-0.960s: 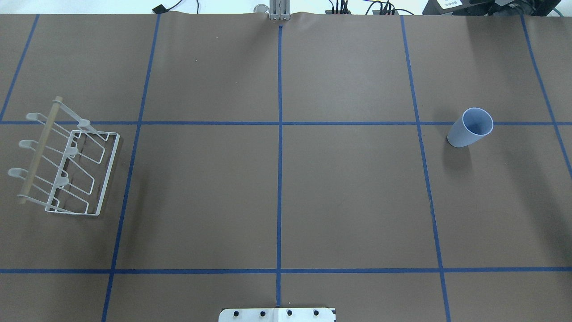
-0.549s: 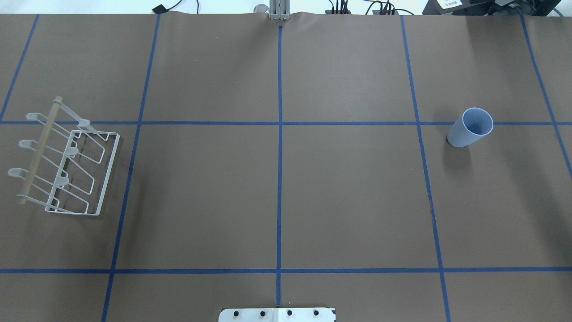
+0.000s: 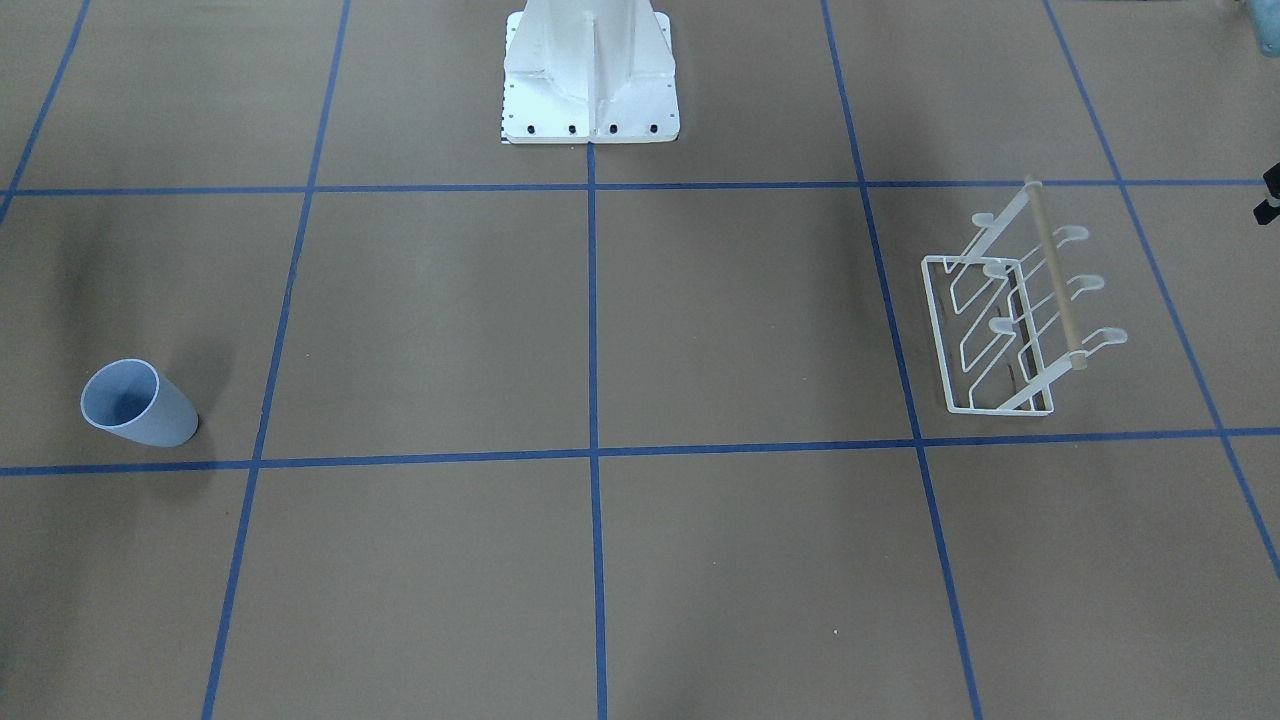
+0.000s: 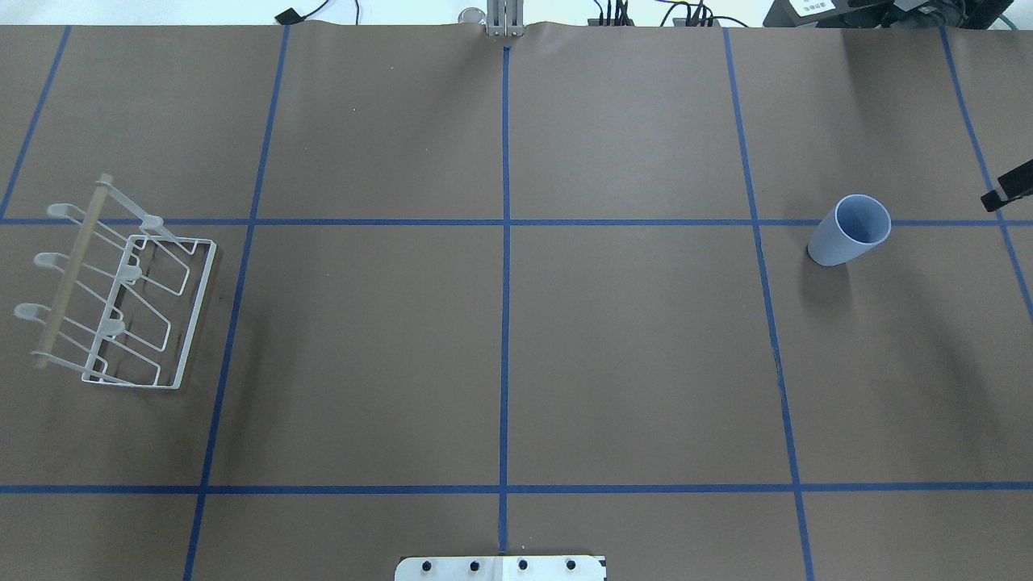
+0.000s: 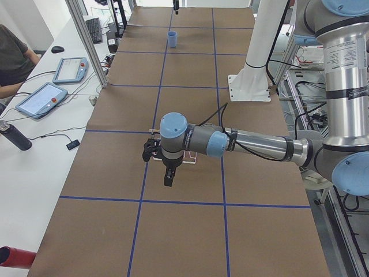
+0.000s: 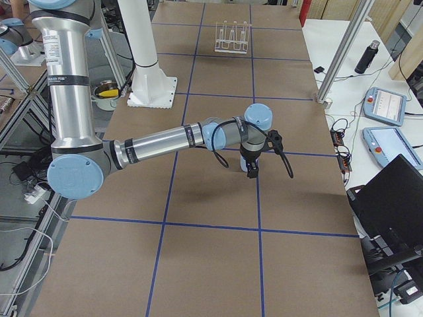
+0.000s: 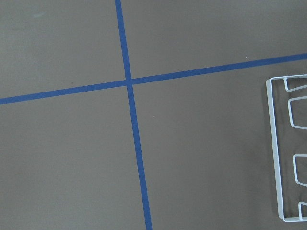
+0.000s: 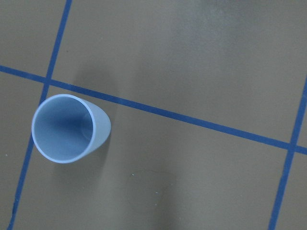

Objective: Hang cup on cup holder
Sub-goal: 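Lower the right gripper into the light-blue cup's rim, then grip the cup rim with the right gripper and lift it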

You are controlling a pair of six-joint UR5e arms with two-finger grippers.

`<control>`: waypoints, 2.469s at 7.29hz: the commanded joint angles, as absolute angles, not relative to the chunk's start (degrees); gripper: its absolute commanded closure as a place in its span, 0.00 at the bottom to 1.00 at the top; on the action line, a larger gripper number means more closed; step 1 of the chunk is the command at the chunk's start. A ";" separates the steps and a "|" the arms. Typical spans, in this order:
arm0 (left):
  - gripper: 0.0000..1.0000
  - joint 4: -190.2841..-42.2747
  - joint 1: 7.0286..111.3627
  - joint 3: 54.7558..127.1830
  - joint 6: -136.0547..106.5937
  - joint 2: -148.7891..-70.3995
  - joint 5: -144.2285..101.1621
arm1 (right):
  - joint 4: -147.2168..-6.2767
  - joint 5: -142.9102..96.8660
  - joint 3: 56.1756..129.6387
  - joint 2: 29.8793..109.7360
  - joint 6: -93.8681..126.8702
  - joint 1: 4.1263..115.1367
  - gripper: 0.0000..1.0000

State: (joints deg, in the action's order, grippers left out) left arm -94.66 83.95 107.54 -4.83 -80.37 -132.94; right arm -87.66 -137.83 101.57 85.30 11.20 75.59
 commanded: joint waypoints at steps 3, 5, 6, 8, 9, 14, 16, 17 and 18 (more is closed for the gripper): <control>0.02 -94.57 84.02 108.63 -4.83 -79.98 -133.06 | -80.44 -133.00 93.46 79.03 21.27 66.82 0.00; 0.02 -94.66 84.02 108.63 -4.92 -79.98 -133.24 | -79.63 -132.10 89.40 76.99 21.80 65.74 0.00; 0.02 -94.57 84.02 108.98 -4.83 -79.98 -133.33 | -79.72 -132.10 88.08 76.99 21.88 65.39 0.00; 0.01 -94.57 84.02 109.33 -4.92 -79.98 -133.42 | -79.46 -132.10 86.58 76.99 21.80 64.00 0.02; 0.02 -94.48 84.02 109.42 -4.92 -79.98 -133.42 | -78.32 -132.19 86.57 76.99 22.06 63.81 0.68; 0.01 -94.48 84.02 109.16 -4.92 -79.98 -133.51 | -79.88 -140.57 89.89 75.34 22.32 67.03 1.00; 0.01 -94.74 84.02 109.42 -4.83 -79.81 -133.68 | -81.38 -142.12 93.05 74.80 22.32 69.43 1.00; 0.01 -94.75 83.94 109.34 -4.83 -79.89 -133.68 | -81.30 -143.42 94.47 74.53 22.59 69.43 1.00; 0.01 -94.92 83.76 109.77 -4.83 -81.02 -134.99 | -80.60 -145.79 95.09 74.27 26.16 69.35 1.00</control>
State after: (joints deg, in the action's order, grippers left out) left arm -94.76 83.92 109.45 -4.85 -80.15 -133.98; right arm -81.05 -143.36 93.74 74.64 23.30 69.27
